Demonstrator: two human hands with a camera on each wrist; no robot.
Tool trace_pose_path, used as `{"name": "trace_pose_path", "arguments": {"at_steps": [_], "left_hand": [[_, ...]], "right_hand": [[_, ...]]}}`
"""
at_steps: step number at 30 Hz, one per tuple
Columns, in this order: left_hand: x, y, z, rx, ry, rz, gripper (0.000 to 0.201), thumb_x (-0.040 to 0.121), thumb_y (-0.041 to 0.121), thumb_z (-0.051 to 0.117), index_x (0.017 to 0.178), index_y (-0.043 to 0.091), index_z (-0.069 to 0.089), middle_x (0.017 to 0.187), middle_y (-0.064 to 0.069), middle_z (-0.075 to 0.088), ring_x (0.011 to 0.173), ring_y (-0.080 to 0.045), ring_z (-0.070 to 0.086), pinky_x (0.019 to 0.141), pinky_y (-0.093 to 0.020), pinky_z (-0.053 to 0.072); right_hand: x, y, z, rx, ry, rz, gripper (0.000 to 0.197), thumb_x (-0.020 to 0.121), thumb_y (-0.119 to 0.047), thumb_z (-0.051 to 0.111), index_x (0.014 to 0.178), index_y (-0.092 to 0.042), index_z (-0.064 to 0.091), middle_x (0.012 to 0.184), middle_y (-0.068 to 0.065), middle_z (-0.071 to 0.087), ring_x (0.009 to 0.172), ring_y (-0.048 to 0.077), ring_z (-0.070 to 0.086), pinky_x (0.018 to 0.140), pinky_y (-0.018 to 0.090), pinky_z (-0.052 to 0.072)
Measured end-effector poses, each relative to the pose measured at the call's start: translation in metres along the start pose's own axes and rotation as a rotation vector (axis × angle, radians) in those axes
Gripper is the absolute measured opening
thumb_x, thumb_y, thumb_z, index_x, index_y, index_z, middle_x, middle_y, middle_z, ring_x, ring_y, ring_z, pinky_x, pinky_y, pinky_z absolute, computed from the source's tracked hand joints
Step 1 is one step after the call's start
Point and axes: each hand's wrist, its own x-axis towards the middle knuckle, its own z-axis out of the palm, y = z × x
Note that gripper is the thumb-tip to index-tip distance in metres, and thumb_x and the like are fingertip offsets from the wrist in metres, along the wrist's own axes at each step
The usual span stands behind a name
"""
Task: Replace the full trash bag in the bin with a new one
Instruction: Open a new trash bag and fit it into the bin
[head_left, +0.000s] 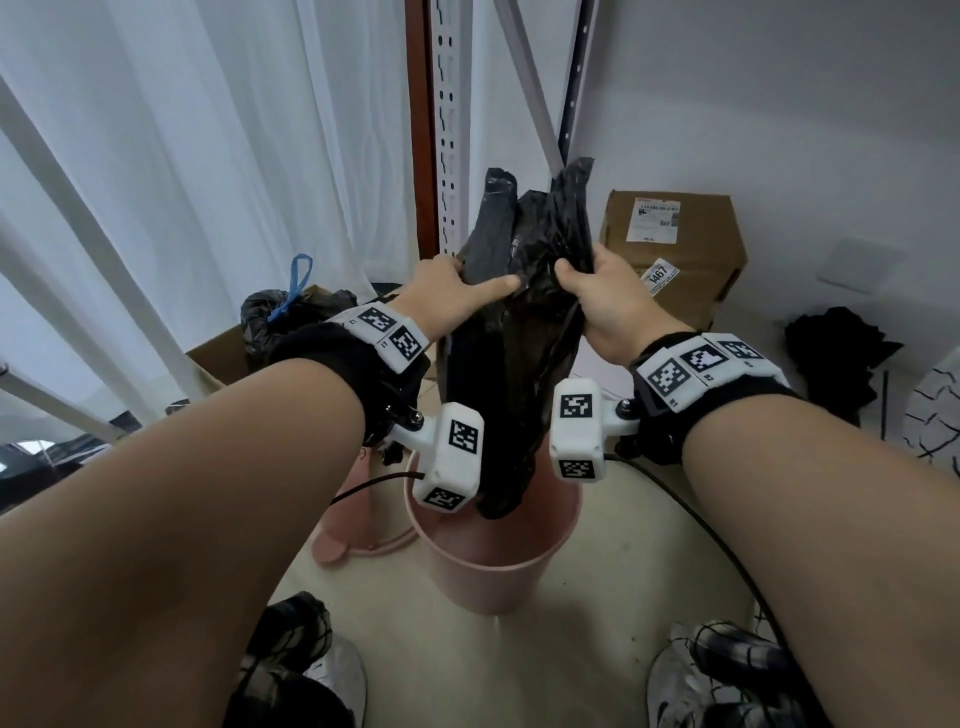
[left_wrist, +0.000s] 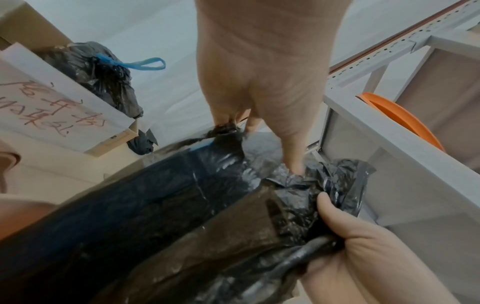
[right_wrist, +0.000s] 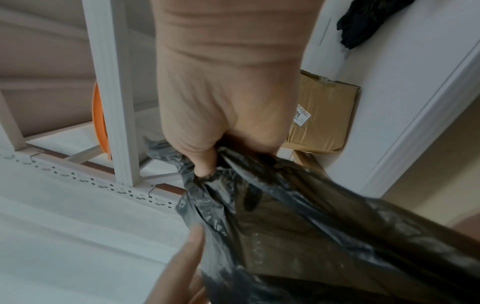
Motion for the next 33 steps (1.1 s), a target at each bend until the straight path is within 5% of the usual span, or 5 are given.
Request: {"name": "trace_pose_path", "arguments": {"at_steps": [6, 10, 15, 22, 33], "left_hand": [[-0.003, -0.003, -0.004, -0.018, 0.060, -0.026, 0.027, 0.088, 0.026, 0.064, 0.073, 0.006, 0.053, 0.066, -0.010, 0.047, 0.058, -0.019, 0.046, 0.055, -0.027, 0.039], [0.002, -0.002, -0.010, -0.138, 0.298, 0.046, 0.024, 0.087, 0.031, 0.056, 0.080, 0.009, 0.059, 0.085, -0.017, 0.063, 0.079, -0.030, 0.063, 0.077, -0.045, 0.055], [0.003, 0.014, -0.022, -0.287, 0.522, 0.077, 0.012, 0.101, 0.021, 0.034, 0.096, 0.011, 0.039, 0.079, 0.002, 0.046, 0.073, -0.010, 0.046, 0.064, -0.015, 0.038], [-0.009, -0.017, -0.035, 0.086, 0.559, 0.002, 0.016, 0.102, 0.020, 0.032, 0.101, 0.010, 0.044, 0.105, -0.020, 0.058, 0.099, -0.028, 0.054, 0.074, -0.029, 0.030], [-0.006, 0.003, -0.038, -0.052, 0.601, 0.042, 0.032, 0.098, 0.035, 0.043, 0.112, 0.007, 0.049, 0.096, -0.001, 0.054, 0.088, -0.015, 0.050, 0.075, -0.023, 0.032]], "right_hand": [[-0.008, -0.004, 0.000, 0.050, -0.063, 0.022, 0.033, 0.098, 0.000, 0.042, 0.127, -0.013, 0.049, 0.107, 0.001, 0.062, 0.102, 0.017, 0.060, 0.093, 0.032, 0.050], [0.001, 0.000, -0.007, -0.094, 0.197, 0.006, 0.033, 0.098, -0.014, 0.046, 0.130, -0.008, 0.050, 0.126, 0.010, 0.060, 0.117, 0.027, 0.056, 0.105, 0.044, 0.044], [0.005, 0.012, -0.030, -0.251, 0.423, 0.021, 0.043, 0.100, -0.034, 0.040, 0.127, -0.001, 0.051, 0.124, 0.012, 0.057, 0.117, 0.028, 0.053, 0.095, 0.033, 0.041], [-0.002, 0.017, -0.061, -0.461, 0.754, 0.065, 0.036, 0.101, -0.024, 0.039, 0.121, 0.002, 0.053, 0.125, 0.020, 0.057, 0.116, 0.034, 0.053, 0.086, 0.034, 0.040], [0.002, 0.012, -0.021, -0.340, 0.445, -0.124, 0.027, 0.094, -0.006, 0.051, 0.121, -0.004, 0.054, 0.118, 0.011, 0.061, 0.113, 0.025, 0.057, 0.102, 0.035, 0.045]]}}
